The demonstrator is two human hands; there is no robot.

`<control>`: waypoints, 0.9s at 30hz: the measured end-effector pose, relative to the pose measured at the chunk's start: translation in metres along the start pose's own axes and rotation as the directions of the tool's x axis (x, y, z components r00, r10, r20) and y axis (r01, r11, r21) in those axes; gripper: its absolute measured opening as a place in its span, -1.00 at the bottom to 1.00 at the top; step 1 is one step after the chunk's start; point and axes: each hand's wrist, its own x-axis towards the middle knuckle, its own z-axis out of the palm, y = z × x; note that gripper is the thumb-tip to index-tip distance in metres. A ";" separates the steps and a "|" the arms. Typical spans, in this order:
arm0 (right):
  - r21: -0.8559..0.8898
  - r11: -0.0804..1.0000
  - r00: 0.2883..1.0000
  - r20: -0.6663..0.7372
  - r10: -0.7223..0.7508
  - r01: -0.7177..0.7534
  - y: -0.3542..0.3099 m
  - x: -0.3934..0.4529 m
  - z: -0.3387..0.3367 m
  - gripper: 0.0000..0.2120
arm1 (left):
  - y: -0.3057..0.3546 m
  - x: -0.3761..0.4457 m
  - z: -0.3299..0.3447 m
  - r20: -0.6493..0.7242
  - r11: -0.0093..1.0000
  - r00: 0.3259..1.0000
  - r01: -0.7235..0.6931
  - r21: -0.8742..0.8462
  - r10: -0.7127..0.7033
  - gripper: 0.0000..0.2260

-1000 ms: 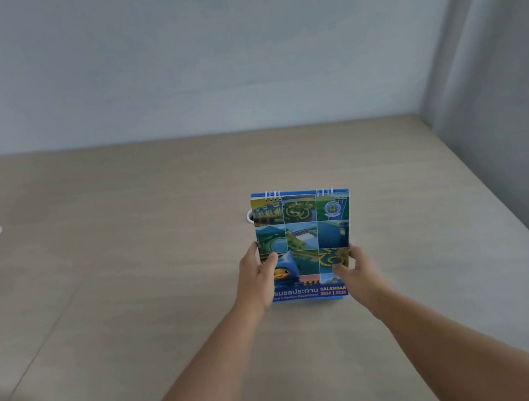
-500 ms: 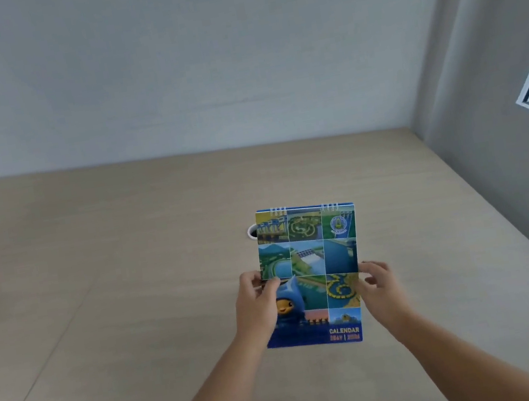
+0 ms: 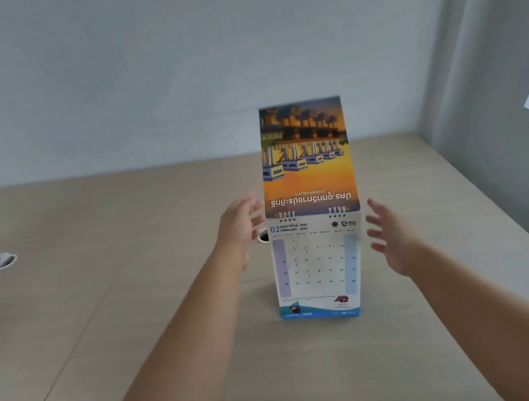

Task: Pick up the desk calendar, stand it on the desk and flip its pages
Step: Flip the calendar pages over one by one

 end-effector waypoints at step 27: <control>-0.438 0.899 0.990 0.121 0.069 -0.009 0.025 -0.040 -0.001 -0.76 | -0.054 -0.031 -0.001 0.070 0.961 0.986 0.132 0.243 -0.153 -0.94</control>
